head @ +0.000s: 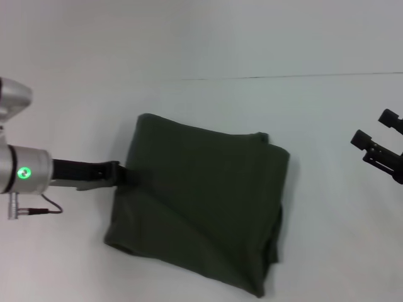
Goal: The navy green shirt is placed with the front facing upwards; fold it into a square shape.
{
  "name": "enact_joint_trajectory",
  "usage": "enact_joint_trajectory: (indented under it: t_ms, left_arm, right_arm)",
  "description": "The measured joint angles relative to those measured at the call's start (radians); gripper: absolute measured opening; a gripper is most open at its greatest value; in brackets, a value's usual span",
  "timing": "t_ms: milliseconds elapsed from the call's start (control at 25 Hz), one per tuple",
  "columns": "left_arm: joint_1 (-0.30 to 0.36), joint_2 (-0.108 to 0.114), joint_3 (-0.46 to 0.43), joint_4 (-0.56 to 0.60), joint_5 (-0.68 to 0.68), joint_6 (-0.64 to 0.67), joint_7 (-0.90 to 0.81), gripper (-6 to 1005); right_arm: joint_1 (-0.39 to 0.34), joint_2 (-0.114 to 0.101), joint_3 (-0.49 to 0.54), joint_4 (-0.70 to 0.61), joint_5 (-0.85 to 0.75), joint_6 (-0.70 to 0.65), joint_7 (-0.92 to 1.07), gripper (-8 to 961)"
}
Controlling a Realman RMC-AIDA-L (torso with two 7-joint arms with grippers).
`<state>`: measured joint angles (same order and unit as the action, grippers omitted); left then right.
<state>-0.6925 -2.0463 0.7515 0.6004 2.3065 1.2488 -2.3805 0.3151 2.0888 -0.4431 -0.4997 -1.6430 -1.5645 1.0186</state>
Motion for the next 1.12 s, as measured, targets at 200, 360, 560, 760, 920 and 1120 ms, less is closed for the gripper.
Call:
enact_joint_trajectory:
  t_ms: [200, 360, 560, 760, 920, 1120]
  left_arm:
    - [0.037, 0.001, -0.035, 0.022, 0.002, -0.011, 0.001, 75]
    - [0.057, 0.002, -0.057, 0.026, 0.004, 0.017, 0.001, 75]
    - [0.072, -0.003, -0.077, 0.026, 0.021, 0.058, -0.001, 75]
    - [0.076, -0.005, -0.082, 0.04, 0.024, 0.075, 0.031, 76]
    - [0.089, -0.009, -0.098, 0.077, 0.016, 0.114, 0.067, 76]
    - [0.105, -0.016, -0.113, 0.15, -0.001, 0.217, 0.196, 249]
  right_arm:
    - [0.014, 0.001, -0.004, 0.009, -0.008, 0.005, 0.0, 899]
    - [0.022, 0.001, -0.013, 0.009, -0.008, 0.015, 0.0, 899]
    - [0.03, 0.002, -0.025, 0.01, -0.008, 0.024, 0.0, 899]
    - [0.035, 0.002, -0.033, 0.01, -0.008, 0.037, 0.0, 900]
    - [0.038, 0.001, -0.056, 0.01, -0.008, 0.046, 0.0, 900]
    - [0.041, -0.003, -0.084, 0.005, -0.007, 0.052, 0.008, 900]
